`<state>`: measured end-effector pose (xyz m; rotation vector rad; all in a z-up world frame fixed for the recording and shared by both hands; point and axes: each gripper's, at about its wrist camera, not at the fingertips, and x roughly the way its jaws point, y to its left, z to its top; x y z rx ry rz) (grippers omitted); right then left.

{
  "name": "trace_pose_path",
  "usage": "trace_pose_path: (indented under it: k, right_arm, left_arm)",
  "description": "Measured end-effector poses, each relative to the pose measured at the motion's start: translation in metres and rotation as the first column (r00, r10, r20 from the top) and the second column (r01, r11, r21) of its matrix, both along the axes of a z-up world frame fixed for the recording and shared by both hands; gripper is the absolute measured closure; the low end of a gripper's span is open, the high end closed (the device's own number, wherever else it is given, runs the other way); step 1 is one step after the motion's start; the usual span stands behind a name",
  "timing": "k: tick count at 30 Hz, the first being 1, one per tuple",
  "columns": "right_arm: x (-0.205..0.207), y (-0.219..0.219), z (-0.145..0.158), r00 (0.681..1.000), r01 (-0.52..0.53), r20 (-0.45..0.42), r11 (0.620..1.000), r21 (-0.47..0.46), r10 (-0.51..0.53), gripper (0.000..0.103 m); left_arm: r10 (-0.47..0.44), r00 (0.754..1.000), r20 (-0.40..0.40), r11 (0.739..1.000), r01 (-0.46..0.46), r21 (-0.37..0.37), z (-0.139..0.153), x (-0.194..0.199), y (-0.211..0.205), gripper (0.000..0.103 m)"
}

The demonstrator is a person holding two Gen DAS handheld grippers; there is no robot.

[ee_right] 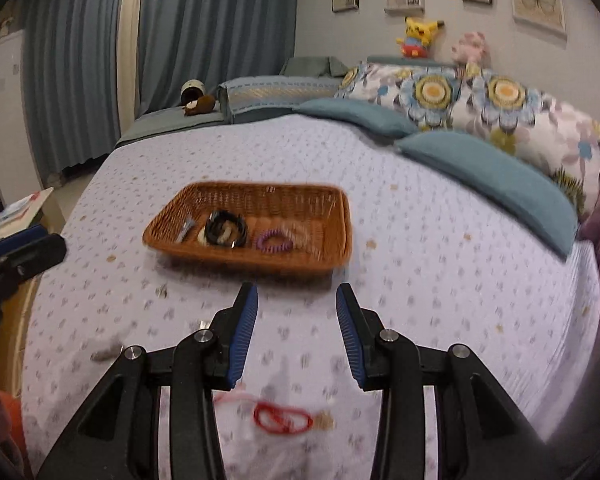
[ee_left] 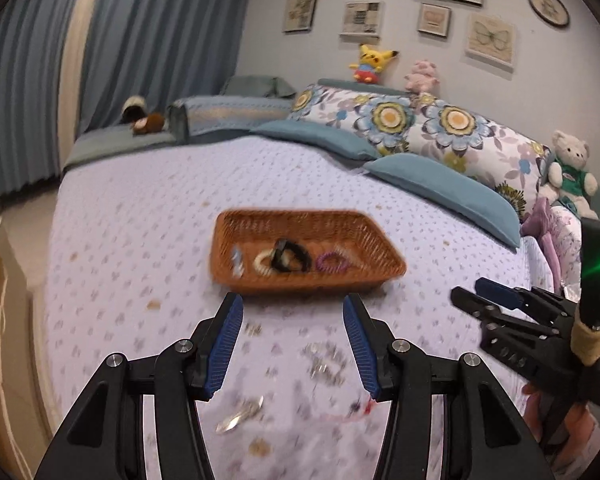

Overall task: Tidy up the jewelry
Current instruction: 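Move the left tool to the silver snap hair clip while the right tool moves to the red cord bracelet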

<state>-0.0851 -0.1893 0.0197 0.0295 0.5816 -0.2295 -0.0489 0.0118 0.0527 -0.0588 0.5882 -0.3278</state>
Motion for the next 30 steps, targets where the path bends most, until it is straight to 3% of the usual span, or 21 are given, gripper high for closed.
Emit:
trace_pose_path:
  k: [4,10,13,17,23,27,30]
  right_arm:
    - [-0.009,0.0,-0.02,0.999,-0.029,-0.03,0.999,0.017,0.029,0.061]
    - [-0.003,-0.009,-0.046,0.995,-0.023,-0.094,0.999,0.028,0.026,0.061]
    - [0.0,-0.017,-0.051,0.994,-0.017,-0.105,0.998,0.059,0.023,0.061]
    - [0.006,-0.022,-0.055,0.99,-0.016,-0.139,0.999,0.047,0.022,0.061]
    - [0.007,-0.041,-0.065,0.983,0.01,-0.184,0.997,0.078,0.004,0.061]
    - [0.0,-0.059,-0.072,0.977,0.01,-0.21,0.985,0.172,0.027,0.061]
    - [-0.007,-0.062,-0.079,0.971,-0.026,-0.227,0.977,0.212,0.075,0.061]
  left_arm:
    - [0.032,0.997,-0.075,0.999,-0.032,0.006,-0.029,-0.012,0.028,0.049]
    - [0.067,0.976,-0.207,0.997,-0.06,0.042,-0.063,0.001,0.057,0.049]
    - [0.037,0.963,-0.268,0.998,-0.024,0.052,-0.081,0.01,0.051,0.049]
    - [0.019,0.957,-0.289,0.994,0.014,0.111,-0.093,0.018,0.034,0.049]
    - [0.012,0.934,-0.356,0.991,0.035,0.125,-0.109,0.05,0.02,0.053]
    - [-0.003,0.914,-0.405,0.985,0.072,0.155,-0.124,0.049,0.016,0.053]
    - [-0.028,0.906,-0.423,0.989,0.087,0.12,-0.126,0.049,0.016,0.053]
